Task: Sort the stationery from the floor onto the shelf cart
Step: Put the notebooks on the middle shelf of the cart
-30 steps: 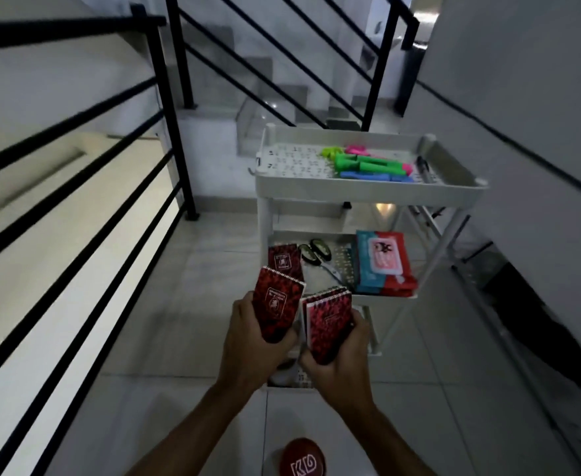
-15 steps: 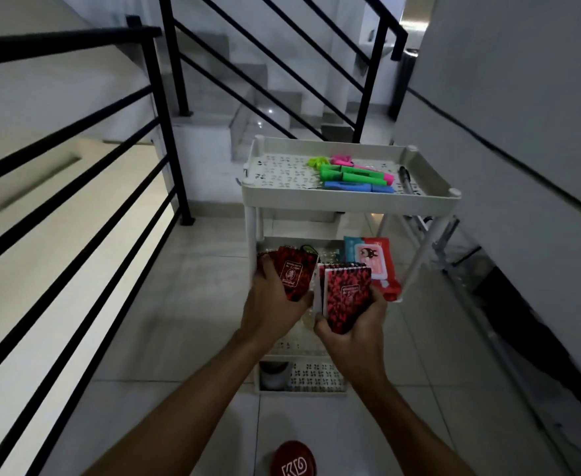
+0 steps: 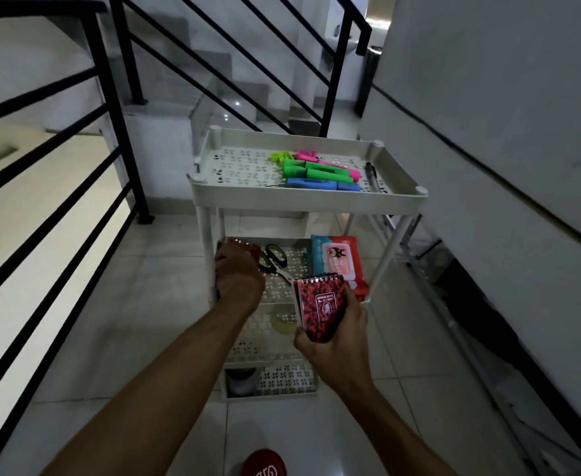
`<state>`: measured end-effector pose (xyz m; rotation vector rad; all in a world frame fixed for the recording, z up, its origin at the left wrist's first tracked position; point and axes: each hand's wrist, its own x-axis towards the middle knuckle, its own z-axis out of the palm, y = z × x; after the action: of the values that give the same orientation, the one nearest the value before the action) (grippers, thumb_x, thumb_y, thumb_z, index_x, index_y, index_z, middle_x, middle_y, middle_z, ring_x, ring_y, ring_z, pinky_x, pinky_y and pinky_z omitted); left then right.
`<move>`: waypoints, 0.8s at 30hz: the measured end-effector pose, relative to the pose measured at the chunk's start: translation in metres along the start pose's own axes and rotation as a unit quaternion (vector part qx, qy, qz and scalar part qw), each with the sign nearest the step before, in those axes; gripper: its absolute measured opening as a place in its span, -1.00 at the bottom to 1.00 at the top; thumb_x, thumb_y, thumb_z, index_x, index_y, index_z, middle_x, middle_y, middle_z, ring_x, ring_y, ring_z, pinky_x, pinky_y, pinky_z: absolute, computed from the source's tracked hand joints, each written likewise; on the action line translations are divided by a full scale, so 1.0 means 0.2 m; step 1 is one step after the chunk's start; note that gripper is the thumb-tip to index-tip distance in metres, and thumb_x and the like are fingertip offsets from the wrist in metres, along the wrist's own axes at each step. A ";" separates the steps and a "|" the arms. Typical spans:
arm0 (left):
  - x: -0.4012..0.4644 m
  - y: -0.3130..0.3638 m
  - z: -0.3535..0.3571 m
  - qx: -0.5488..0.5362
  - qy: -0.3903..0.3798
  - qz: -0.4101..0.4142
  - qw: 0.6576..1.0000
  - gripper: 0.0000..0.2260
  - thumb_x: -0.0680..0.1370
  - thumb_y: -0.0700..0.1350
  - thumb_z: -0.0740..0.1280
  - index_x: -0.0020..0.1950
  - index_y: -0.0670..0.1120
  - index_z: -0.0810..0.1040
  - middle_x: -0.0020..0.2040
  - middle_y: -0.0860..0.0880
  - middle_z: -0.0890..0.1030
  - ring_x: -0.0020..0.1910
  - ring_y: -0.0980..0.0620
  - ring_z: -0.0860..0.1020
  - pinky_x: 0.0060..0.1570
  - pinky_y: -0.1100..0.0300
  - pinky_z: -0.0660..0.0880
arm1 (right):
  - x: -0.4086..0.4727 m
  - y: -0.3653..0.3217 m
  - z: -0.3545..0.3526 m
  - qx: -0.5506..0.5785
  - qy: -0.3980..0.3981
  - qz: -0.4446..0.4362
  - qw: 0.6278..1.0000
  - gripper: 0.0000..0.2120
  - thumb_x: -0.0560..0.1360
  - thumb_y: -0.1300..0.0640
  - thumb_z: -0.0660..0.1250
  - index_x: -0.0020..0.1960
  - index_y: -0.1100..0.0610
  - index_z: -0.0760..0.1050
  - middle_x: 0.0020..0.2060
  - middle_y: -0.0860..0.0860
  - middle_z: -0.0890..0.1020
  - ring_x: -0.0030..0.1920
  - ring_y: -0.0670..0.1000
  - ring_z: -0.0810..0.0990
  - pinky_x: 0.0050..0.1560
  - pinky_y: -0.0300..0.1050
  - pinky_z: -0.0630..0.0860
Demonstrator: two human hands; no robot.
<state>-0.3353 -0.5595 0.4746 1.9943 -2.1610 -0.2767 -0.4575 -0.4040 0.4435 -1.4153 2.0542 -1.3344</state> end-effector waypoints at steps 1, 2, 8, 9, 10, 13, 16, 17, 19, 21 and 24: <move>0.02 0.00 0.01 0.019 -0.007 0.006 1.000 -0.50 0.61 -0.02 0.22 0.43 -0.30 0.26 0.37 -0.31 0.35 0.29 -0.19 0.42 0.20 0.09 0.44 | 0.01 0.00 0.00 0.004 -0.001 0.004 1.000 0.05 0.21 -0.06 0.58 0.52 -0.03 0.05 0.19 -0.11 0.30 0.13 -0.35 0.35 -0.22 -0.54 0.36; 0.03 -0.01 0.02 0.043 -0.021 0.005 0.999 -0.49 0.61 0.00 0.20 0.45 -0.29 0.26 0.39 -0.32 0.32 0.33 -0.20 0.38 0.25 0.06 0.42 | 0.02 -0.01 0.01 0.008 -0.001 0.005 1.000 0.05 0.21 -0.05 0.58 0.52 -0.03 0.05 0.20 -0.10 0.31 0.13 -0.28 0.38 -0.19 -0.52 0.37; 0.03 -0.01 0.09 -0.145 -0.011 -0.072 0.987 -0.48 0.54 -0.02 0.30 0.38 -0.31 0.30 0.28 -0.33 0.45 0.20 -0.25 0.48 0.14 0.00 0.46 | 0.03 -0.06 0.09 0.052 -0.016 0.011 0.998 0.00 0.23 0.05 0.57 0.50 -0.06 0.06 0.23 -0.03 0.42 0.15 -0.05 0.52 0.04 -0.04 0.61; 0.02 -0.02 0.09 -0.201 -0.002 -0.087 0.976 -0.39 0.51 -0.02 0.35 0.40 -0.34 0.24 0.28 -0.35 0.44 0.20 -0.27 0.48 0.11 -0.01 0.45 | 0.02 -0.08 0.10 0.050 -0.024 0.012 0.998 -0.02 0.23 0.04 0.57 0.48 -0.06 0.06 0.24 -0.03 0.43 0.15 -0.03 0.53 0.04 -0.01 0.61; 0.01 -0.01 0.09 -0.219 -0.006 -0.099 0.971 -0.28 0.49 0.00 0.38 0.45 -0.36 0.14 0.34 -0.38 0.36 0.26 -0.28 0.45 0.14 -0.02 0.44 | 0.02 -0.09 0.12 0.047 -0.031 0.012 0.998 -0.04 0.24 0.03 0.55 0.46 -0.05 0.07 0.23 -0.01 0.44 0.15 0.00 0.54 0.04 0.02 0.61; 0.00 0.00 0.07 -0.152 -0.046 -0.064 0.985 -0.18 0.53 0.03 0.34 0.51 -0.36 -0.08 0.52 -0.35 0.04 0.49 -0.27 0.12 0.36 -0.04 0.29 | 0.03 -0.12 0.15 0.041 -0.032 0.007 0.999 -0.15 0.24 0.05 0.52 0.40 -0.01 0.14 0.14 0.04 0.48 0.06 0.07 0.58 -0.02 0.08 0.61; -0.02 -0.05 0.02 -0.143 -0.018 0.046 0.988 -0.49 0.56 -0.10 0.25 0.43 -0.29 0.21 0.41 -0.30 0.27 0.40 -0.24 0.26 0.31 -0.04 0.37 | 0.05 -0.15 0.16 0.025 -0.023 0.012 0.999 -0.21 0.26 0.02 0.50 0.38 0.00 0.18 0.10 0.02 0.49 0.01 0.04 0.57 -0.05 0.06 0.61; -0.04 -0.09 0.00 -0.169 0.009 0.095 0.981 -0.62 0.56 -0.14 0.22 0.35 -0.24 0.34 0.31 -0.26 0.40 0.28 -0.17 0.39 0.20 0.05 0.43 | 0.06 -0.16 0.16 0.019 -0.017 0.012 1.000 -0.23 0.28 0.00 0.50 0.39 -0.01 0.20 0.10 0.01 0.49 0.00 0.00 0.57 -0.05 0.03 0.62; -0.15 -0.20 -0.01 -0.225 0.075 0.183 0.954 -0.80 0.56 -0.21 0.22 0.17 -0.16 0.50 0.10 -0.15 0.55 0.03 -0.02 0.52 -0.04 0.26 0.43 | 0.09 -0.19 0.18 0.016 -0.005 0.013 1.000 -0.25 0.31 -0.04 0.47 0.41 -0.01 0.21 0.13 0.00 0.49 0.01 -0.05 0.56 -0.04 -0.03 0.62; -0.29 -0.33 0.01 -0.239 0.125 0.227 0.936 -0.82 0.55 -0.21 0.25 0.14 -0.12 0.52 0.04 -0.06 0.57 -0.06 0.05 0.55 -0.09 0.31 0.45 | 0.12 -0.22 0.22 0.009 -0.013 0.010 1.000 -0.26 0.33 -0.08 0.45 0.42 -0.03 0.20 0.15 -0.02 0.48 0.03 -0.09 0.54 -0.03 -0.10 0.60; -0.45 -0.51 0.09 -0.232 0.155 0.213 0.936 -0.77 0.51 -0.14 0.32 0.16 -0.11 0.51 0.01 -0.02 0.56 -0.07 0.08 0.54 -0.07 0.16 0.57 | 0.18 -0.26 0.31 -0.042 -0.062 -0.015 0.997 -0.23 0.30 -0.17 0.43 0.41 -0.06 0.19 0.17 -0.03 0.46 0.08 -0.05 0.49 0.01 -0.14 0.50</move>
<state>-0.2343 -0.4786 0.4299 1.1938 -2.0191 -0.3382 -0.4024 -0.4697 0.4634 -1.5287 2.0377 -1.1518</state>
